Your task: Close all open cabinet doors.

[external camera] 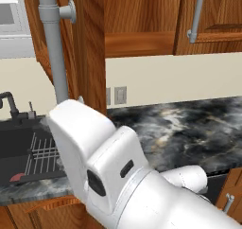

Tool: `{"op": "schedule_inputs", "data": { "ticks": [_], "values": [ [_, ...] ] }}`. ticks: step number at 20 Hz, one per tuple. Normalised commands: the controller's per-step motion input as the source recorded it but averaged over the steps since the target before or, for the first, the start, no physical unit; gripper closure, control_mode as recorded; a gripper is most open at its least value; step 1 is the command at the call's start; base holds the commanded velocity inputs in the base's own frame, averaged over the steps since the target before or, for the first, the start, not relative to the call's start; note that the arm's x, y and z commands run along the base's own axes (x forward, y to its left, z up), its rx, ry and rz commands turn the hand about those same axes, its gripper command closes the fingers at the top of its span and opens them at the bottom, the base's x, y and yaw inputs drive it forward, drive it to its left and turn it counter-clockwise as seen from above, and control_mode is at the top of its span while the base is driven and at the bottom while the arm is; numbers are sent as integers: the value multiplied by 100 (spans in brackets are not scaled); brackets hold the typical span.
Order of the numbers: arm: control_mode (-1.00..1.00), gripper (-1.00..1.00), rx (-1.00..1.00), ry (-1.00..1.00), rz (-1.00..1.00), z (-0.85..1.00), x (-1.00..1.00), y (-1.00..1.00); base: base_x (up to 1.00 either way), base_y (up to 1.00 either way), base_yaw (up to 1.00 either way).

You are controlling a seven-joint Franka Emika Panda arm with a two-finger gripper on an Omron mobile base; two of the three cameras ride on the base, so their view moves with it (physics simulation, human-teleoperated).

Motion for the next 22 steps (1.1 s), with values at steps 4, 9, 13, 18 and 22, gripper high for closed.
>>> {"op": "schedule_inputs", "data": {
  "ticks": [4, 9, 13, 18, 22],
  "values": [
    [-100, -100, 0, 0, -28, -11, 50, 30, 0, 0, 0],
    [-100, -100, 0, 0, -31, -8, 40, 6, 0, 0, 0],
    [-100, -100, 0, 0, -20, -8, 45, -3, 0, 0, 0],
    [-100, -100, 0, 0, -13, -1, 31, -7, 0, 0, 0],
    [-100, -100, 0, 0, -5, 0, 6, 0, 0, 0, 0]
  ]
}}
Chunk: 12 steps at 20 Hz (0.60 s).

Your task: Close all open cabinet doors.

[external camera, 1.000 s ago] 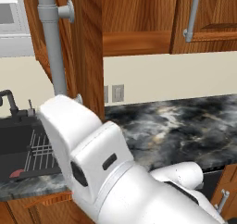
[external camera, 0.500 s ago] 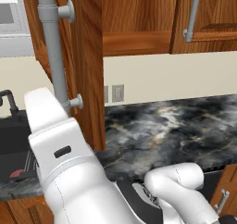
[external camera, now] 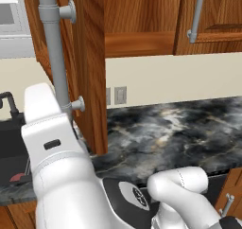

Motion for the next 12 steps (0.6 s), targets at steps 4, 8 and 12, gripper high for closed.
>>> {"op": "schedule_inputs", "data": {
  "ticks": [4, 8, 12],
  "values": [
    [-100, -100, 0, 0, -2, 0, 0, 0, 0, 0, 0],
    [-100, -100, 0, 0, -1, 0, 0, 0, 0, 0, 0],
    [-100, -100, 0, 0, 0, -2, 0, 0, 0, 0, 0]
  ]
}}
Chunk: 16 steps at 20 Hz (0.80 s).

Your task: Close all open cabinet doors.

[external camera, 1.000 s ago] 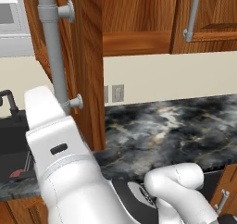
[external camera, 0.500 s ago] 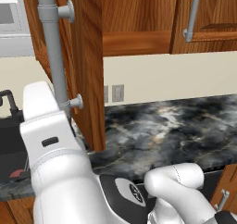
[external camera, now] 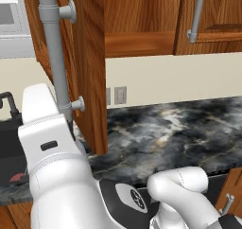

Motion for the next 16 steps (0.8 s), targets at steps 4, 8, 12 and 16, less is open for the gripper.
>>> {"op": "schedule_inputs", "data": {
  "ticks": [4, 8, 12, 16],
  "values": [
    [-100, -100, 0, 0, 0, -1, 0, 0, 0, 0, 0],
    [-100, -100, 0, 0, -4, 0, 8, 0, 0, 0, 0],
    [-100, -100, 0, 0, -9, 0, 9, 0, 0, 0, 0],
    [-100, -100, 0, 0, -18, -1, 17, 3, 0, 0, 0]
  ]
}}
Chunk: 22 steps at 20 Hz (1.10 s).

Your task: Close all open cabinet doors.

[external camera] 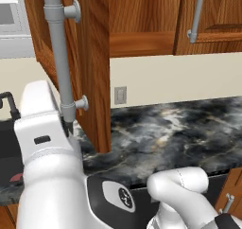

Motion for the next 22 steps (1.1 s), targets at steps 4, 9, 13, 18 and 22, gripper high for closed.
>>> {"op": "schedule_inputs", "data": {
  "ticks": [4, 9, 13, 18, 22],
  "values": [
    [-100, -100, 0, 0, -22, -4, 32, 16, 0, 0, 0],
    [-100, -100, 0, 0, -22, -2, 45, 0, 0, 0, 0],
    [-100, -100, 1, 0, -17, -2, 58, -33, 0, 0, 0],
    [-100, -100, 1, 0, -15, -10, 54, -52, 0, 0, 0],
    [-100, -100, 2, 0, -16, -11, 43, -64, 0, 0, 0]
  ]
}}
